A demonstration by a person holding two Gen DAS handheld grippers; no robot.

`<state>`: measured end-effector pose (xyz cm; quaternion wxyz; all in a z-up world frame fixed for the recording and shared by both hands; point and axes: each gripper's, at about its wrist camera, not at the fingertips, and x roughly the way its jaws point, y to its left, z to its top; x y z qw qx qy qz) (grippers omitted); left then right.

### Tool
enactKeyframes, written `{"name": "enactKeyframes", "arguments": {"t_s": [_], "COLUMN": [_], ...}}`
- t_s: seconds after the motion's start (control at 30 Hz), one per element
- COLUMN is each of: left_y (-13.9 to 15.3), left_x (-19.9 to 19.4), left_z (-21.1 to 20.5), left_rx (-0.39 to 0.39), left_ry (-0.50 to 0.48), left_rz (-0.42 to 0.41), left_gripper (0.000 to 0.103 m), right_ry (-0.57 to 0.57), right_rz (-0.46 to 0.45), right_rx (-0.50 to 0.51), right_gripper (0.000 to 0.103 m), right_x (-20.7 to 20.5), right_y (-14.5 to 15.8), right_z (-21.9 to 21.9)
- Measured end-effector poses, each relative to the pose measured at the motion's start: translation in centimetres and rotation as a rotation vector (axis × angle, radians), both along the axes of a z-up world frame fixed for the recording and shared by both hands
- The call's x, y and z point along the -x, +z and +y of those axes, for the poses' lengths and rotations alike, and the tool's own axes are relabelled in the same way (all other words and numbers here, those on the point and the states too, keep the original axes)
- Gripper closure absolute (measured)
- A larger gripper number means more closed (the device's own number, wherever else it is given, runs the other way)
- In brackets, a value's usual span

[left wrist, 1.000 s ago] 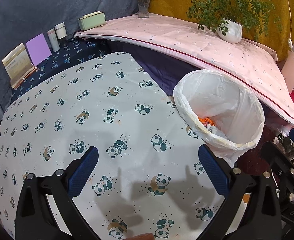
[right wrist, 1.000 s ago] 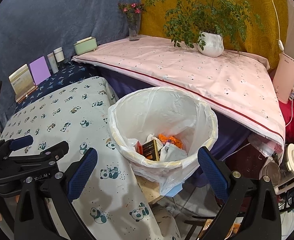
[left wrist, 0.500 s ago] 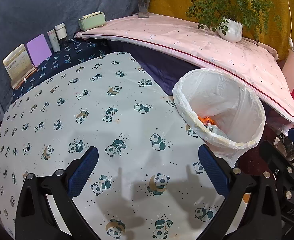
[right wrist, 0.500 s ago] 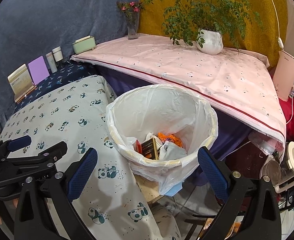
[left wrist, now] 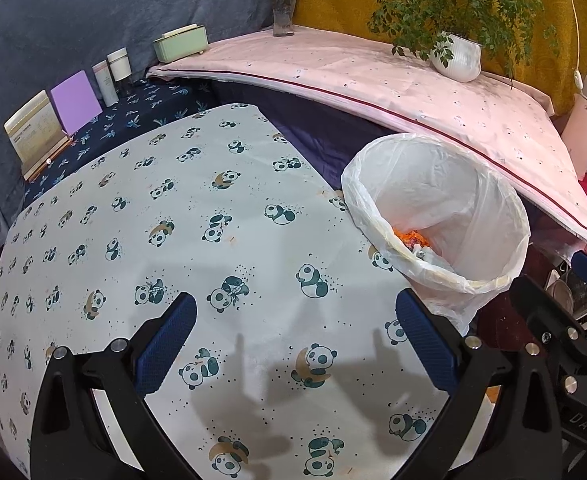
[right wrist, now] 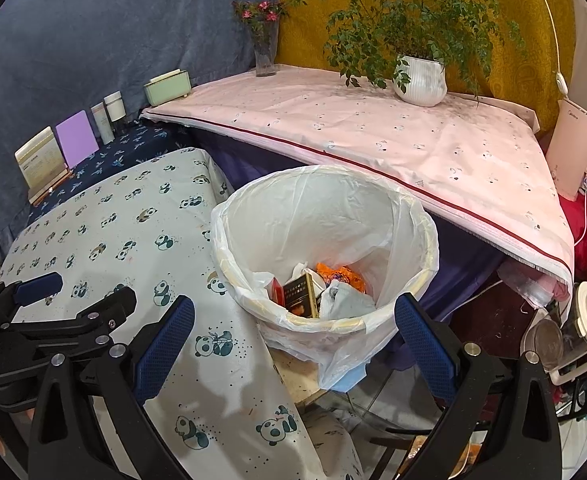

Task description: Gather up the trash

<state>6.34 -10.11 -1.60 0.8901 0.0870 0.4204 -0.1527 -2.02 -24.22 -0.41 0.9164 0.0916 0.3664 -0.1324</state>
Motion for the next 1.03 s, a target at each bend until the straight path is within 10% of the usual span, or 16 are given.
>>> {"name": "enactKeyframes", "arguments": {"t_s": [1.03], "left_y": [0.4], "left_x": [-0.6], "left_z": [-1.0], "left_rx": [-0.001], "left_ry": [-0.028], "left_rz": [-0.033], "left_gripper": [0.008], "right_ry": [-0.039], "right_rz": [-0.007], "right_rx": [0.001], "right_gripper": [0.006], "right_x": [0.2], "right_y": [-0.1], "right_z": [-1.0]}}
